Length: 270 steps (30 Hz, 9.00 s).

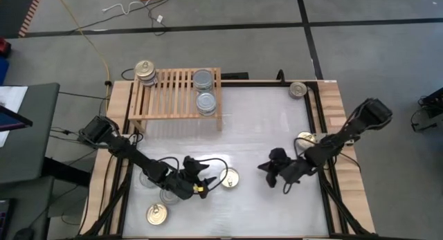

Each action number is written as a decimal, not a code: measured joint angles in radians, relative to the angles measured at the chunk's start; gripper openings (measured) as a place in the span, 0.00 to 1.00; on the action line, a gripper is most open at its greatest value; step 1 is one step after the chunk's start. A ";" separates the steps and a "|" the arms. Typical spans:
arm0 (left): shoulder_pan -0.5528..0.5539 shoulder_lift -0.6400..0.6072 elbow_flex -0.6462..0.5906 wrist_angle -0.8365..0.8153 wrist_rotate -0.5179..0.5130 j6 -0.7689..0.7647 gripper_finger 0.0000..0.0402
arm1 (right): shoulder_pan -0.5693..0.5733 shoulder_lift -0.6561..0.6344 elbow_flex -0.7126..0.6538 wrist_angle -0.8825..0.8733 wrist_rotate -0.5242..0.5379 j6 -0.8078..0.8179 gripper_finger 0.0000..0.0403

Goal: Stack canned seafood by type on shelf
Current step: Put the blue tuna can on the shelf

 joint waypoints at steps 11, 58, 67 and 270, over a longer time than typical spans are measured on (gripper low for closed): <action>0.059 -0.001 0.000 0.190 0.080 0.174 0.72 | -0.053 0.108 -0.050 0.336 0.042 0.004 0.05; 0.063 -0.046 0.000 0.027 0.105 0.122 0.72 | -0.072 0.242 0.001 0.472 -0.008 0.000 0.19; 0.063 -0.047 0.000 0.005 0.108 0.121 0.72 | -0.102 0.243 0.001 0.453 0.003 -0.022 0.20; 0.063 0.242 0.124 0.135 0.213 -0.480 0.72 | 0.031 0.731 0.768 -0.663 0.441 0.631 0.05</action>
